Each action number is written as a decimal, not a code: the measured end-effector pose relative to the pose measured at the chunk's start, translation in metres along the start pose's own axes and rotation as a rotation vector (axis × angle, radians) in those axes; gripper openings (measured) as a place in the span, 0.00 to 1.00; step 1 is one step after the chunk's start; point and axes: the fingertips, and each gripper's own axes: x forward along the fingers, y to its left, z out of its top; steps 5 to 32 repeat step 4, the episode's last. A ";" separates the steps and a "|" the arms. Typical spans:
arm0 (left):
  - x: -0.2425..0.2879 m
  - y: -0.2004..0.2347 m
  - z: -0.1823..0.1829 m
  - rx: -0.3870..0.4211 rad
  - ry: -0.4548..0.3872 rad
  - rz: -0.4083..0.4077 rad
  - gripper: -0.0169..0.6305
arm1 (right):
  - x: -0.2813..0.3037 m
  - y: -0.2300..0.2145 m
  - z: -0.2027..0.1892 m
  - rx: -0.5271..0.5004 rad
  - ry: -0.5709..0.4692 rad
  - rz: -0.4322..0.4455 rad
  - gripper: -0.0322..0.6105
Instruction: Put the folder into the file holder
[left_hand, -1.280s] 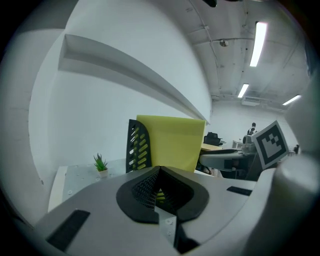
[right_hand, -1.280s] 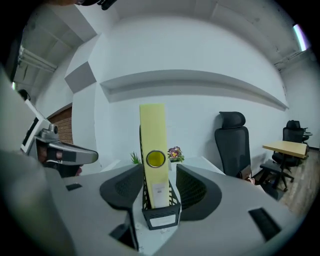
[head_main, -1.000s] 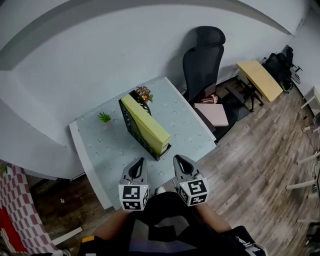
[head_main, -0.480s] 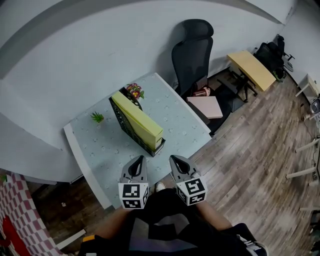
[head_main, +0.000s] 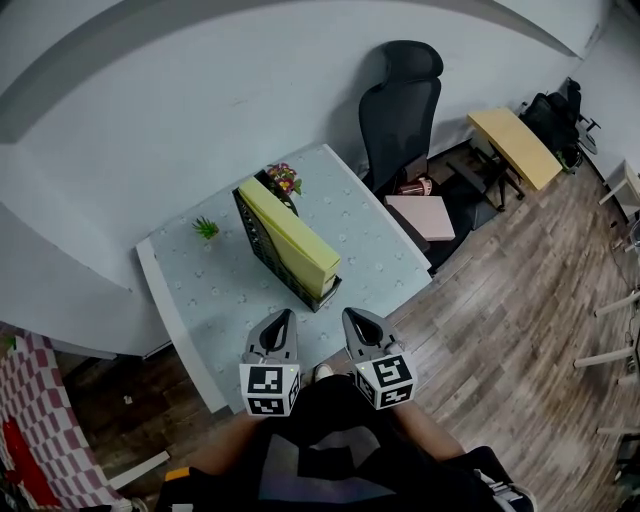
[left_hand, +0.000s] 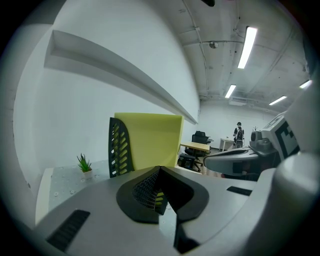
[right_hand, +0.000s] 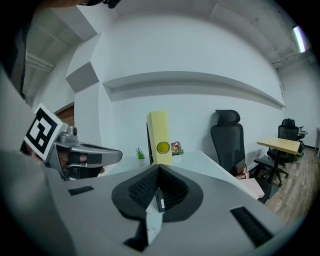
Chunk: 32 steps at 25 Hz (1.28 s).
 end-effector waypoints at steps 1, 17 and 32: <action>0.000 0.000 0.001 0.000 0.000 0.000 0.03 | 0.000 0.000 0.001 -0.002 -0.002 -0.002 0.07; -0.001 0.002 0.003 0.001 0.003 0.002 0.03 | 0.002 0.000 0.002 -0.003 0.000 -0.004 0.07; -0.001 0.002 0.003 0.001 0.003 0.002 0.03 | 0.002 0.000 0.002 -0.003 0.000 -0.004 0.07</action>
